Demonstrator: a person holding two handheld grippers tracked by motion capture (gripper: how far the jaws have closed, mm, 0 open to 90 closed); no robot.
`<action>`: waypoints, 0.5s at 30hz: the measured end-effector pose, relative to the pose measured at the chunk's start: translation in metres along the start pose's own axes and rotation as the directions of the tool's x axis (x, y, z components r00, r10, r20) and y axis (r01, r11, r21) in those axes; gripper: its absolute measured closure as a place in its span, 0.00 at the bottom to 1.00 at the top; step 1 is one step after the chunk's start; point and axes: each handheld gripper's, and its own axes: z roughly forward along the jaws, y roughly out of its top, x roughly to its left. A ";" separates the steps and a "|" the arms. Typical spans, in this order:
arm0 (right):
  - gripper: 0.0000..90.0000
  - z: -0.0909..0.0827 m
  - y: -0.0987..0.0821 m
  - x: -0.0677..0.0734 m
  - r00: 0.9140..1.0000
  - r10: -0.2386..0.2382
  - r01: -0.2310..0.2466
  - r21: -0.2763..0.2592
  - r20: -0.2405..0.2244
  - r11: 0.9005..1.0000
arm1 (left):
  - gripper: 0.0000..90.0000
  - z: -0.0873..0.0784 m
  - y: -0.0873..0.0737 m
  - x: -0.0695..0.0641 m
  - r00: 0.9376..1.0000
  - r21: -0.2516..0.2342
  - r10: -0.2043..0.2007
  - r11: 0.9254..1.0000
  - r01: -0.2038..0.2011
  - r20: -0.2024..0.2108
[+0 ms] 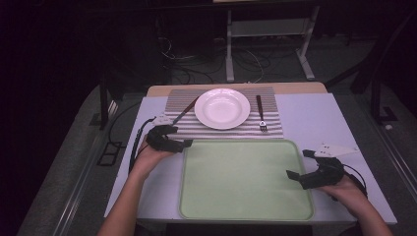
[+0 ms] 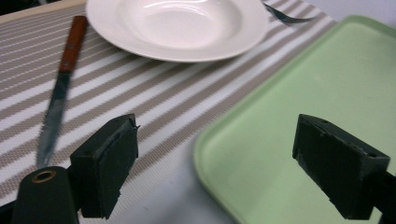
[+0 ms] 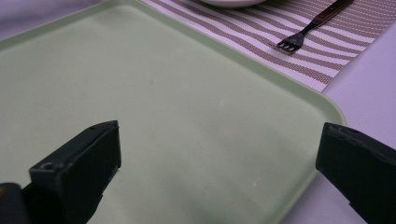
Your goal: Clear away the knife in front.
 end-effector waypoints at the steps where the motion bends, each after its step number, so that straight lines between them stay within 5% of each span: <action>1: 0.00 0.000 0.000 0.000 1.000 -0.001 0.001 -0.001 0.000 1.000 | 0.14 -0.002 -0.002 -0.004 1.000 -0.004 0.004 1.000 -0.004 0.004; 15: 0.00 0.001 0.000 0.000 1.000 -0.001 0.001 0.005 -0.006 1.000 | 0.00 -0.019 -0.033 -0.046 0.997 -0.031 0.033 0.999 -0.031 0.068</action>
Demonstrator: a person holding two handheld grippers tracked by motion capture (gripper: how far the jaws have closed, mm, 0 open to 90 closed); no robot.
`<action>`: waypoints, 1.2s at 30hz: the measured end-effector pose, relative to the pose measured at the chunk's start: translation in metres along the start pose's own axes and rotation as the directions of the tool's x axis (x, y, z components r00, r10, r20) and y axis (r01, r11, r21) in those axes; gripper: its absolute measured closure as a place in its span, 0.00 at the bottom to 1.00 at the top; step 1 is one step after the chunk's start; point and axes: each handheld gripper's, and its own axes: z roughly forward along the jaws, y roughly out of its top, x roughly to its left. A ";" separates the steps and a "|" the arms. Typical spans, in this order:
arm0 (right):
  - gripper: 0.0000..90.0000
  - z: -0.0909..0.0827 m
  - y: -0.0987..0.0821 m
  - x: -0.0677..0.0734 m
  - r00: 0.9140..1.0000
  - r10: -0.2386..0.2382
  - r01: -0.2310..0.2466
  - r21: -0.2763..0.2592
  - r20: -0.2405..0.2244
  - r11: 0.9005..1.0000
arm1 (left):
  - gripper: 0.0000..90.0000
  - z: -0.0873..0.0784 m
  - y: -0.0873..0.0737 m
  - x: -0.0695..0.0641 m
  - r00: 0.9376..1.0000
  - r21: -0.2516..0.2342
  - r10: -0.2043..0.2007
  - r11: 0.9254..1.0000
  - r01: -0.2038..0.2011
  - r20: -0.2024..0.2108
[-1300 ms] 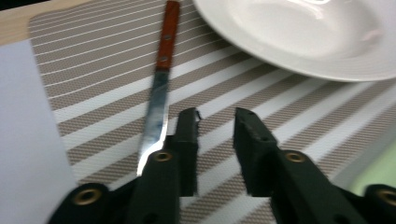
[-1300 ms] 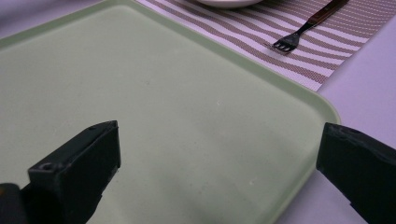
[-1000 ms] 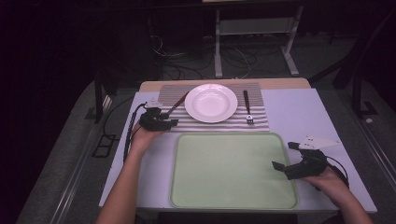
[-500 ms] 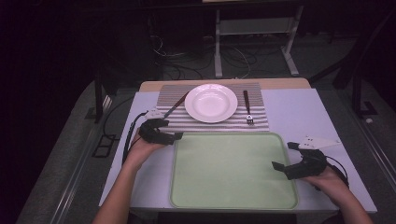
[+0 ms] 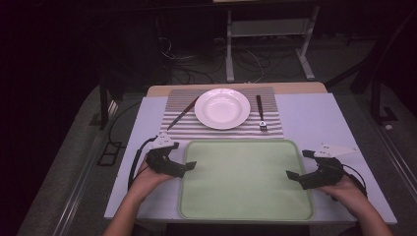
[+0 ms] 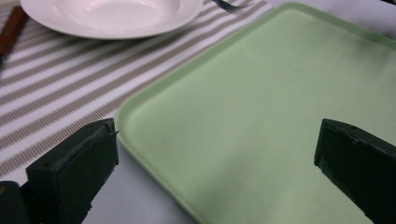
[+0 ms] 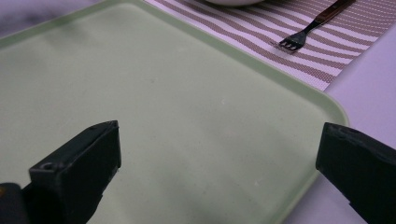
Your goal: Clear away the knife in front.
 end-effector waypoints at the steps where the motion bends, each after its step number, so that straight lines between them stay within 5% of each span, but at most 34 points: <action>1: 0.00 0.000 0.000 0.000 1.000 -0.003 0.003 0.001 0.000 1.000 | 0.00 0.000 -0.002 -0.001 1.000 0.003 -0.004 1.000 0.004 0.000; 10: 0.00 0.001 0.000 0.001 1.000 -0.007 0.007 0.000 0.001 1.000 | 0.00 -0.003 -0.013 -0.005 1.000 0.011 -0.013 1.000 0.013 -0.009; 23: 0.00 0.002 0.000 0.002 1.000 -0.013 0.013 0.003 -0.004 1.000 | 0.00 0.000 -0.009 0.000 1.000 0.016 0.006 1.000 -0.006 -0.019; 36: 0.00 0.004 0.001 0.002 1.000 -0.015 0.016 0.006 -0.005 1.000 | 0.00 0.011 0.009 0.027 0.998 -0.011 -0.002 1.000 0.002 -0.062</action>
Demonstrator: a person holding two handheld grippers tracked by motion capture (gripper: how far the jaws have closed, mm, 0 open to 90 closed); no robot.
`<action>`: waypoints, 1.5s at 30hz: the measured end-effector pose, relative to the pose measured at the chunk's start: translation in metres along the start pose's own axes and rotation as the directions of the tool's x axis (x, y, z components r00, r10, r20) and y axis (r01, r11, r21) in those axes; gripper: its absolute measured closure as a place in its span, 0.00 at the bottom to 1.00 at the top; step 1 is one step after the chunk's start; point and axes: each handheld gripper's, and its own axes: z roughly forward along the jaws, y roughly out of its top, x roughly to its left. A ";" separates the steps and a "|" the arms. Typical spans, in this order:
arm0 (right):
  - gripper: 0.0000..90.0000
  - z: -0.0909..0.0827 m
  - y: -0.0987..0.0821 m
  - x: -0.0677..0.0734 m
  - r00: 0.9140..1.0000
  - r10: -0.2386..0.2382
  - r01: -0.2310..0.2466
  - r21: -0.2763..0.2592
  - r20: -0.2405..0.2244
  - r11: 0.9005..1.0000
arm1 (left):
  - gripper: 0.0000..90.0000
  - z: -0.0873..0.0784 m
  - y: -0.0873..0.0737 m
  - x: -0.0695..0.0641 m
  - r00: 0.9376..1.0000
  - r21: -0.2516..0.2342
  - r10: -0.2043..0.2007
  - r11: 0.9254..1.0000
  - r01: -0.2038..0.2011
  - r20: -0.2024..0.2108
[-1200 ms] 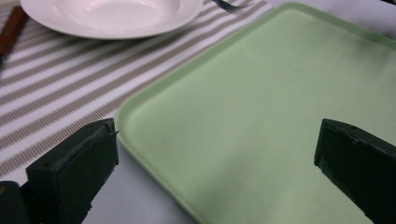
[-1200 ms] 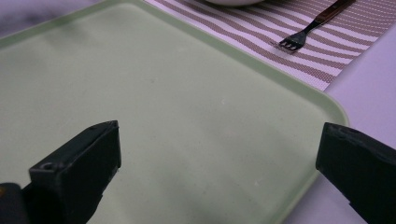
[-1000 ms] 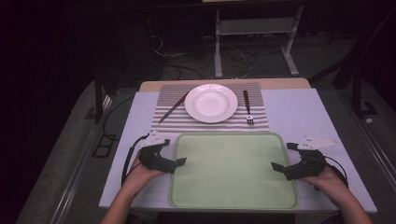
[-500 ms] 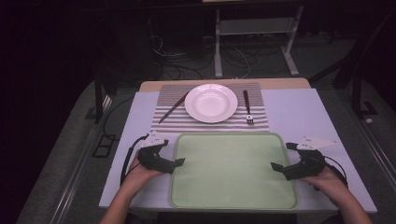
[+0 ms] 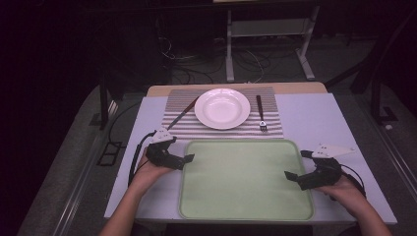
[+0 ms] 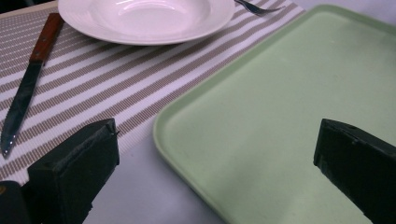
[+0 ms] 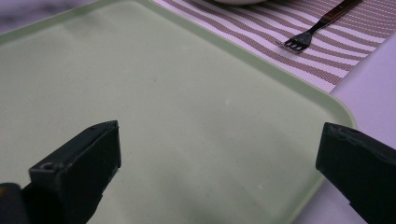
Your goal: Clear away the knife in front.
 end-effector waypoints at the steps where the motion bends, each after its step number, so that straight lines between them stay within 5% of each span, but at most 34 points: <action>1: 0.00 0.000 0.000 0.000 1.000 0.000 0.000 0.000 0.000 1.000 | 0.00 0.000 0.000 0.000 1.000 0.000 0.000 1.000 0.000 0.000; 13: 0.00 0.000 0.000 -0.001 1.000 0.005 -0.005 0.000 0.003 1.000 | 0.00 0.016 0.015 0.030 0.999 0.004 -0.028 1.000 0.029 -0.017; 29: 0.00 -0.001 -0.001 -0.002 1.000 0.016 -0.016 -0.003 0.012 1.000 | 0.00 0.037 0.034 0.055 0.999 0.021 -0.012 1.000 0.013 -0.052; 35: 0.00 -0.001 -0.001 -0.002 1.000 0.019 -0.019 -0.006 0.013 1.000 | 0.03 0.045 0.037 0.067 0.998 0.030 -0.016 0.999 0.018 -0.067; 45: 0.00 -0.001 -0.001 -0.003 1.000 0.020 -0.020 -0.004 0.013 1.000 | 0.23 0.061 0.044 0.096 0.993 0.038 -0.038 0.998 0.043 -0.115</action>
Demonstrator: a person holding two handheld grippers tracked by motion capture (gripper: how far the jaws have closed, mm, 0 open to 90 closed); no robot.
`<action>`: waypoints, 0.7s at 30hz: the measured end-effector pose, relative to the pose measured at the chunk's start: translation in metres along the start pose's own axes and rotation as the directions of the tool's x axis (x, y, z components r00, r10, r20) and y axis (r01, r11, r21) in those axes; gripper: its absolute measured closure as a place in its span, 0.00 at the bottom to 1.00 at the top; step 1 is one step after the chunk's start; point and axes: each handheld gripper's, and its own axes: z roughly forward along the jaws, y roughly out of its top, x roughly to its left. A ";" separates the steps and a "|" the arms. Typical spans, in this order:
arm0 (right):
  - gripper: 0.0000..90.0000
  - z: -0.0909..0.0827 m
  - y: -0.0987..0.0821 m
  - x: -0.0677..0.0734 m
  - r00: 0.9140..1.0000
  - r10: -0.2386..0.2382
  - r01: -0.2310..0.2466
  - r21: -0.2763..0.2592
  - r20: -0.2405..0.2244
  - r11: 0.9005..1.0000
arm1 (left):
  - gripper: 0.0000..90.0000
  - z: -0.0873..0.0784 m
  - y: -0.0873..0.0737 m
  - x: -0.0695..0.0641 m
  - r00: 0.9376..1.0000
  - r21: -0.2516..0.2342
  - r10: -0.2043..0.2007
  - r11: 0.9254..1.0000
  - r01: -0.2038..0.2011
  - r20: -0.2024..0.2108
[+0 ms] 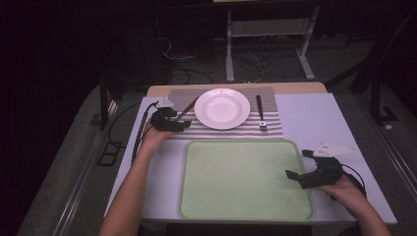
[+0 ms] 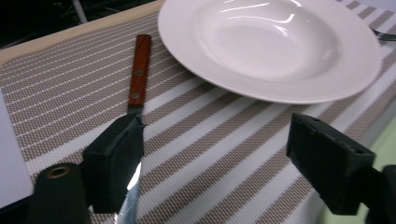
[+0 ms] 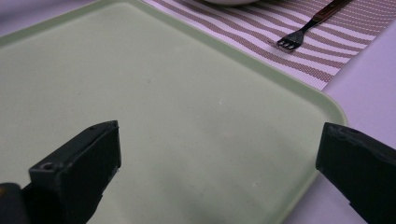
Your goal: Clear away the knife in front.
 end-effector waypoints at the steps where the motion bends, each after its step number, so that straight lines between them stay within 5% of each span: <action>1: 0.00 0.000 0.000 0.000 1.000 0.000 0.000 0.000 0.000 1.000 | 0.25 0.002 0.002 0.002 1.000 0.002 -0.004 1.000 0.004 -0.008; 14: 0.00 0.001 0.000 0.000 1.000 0.001 -0.001 -0.001 -0.006 1.000 | 0.59 0.030 0.018 0.026 0.998 0.040 -0.027 0.999 0.029 -0.053; 21: 0.00 0.000 -0.001 -0.001 1.000 0.007 -0.007 -0.004 -0.007 1.000 | 0.68 0.048 0.020 0.041 0.994 0.061 -0.078 0.995 0.083 -0.080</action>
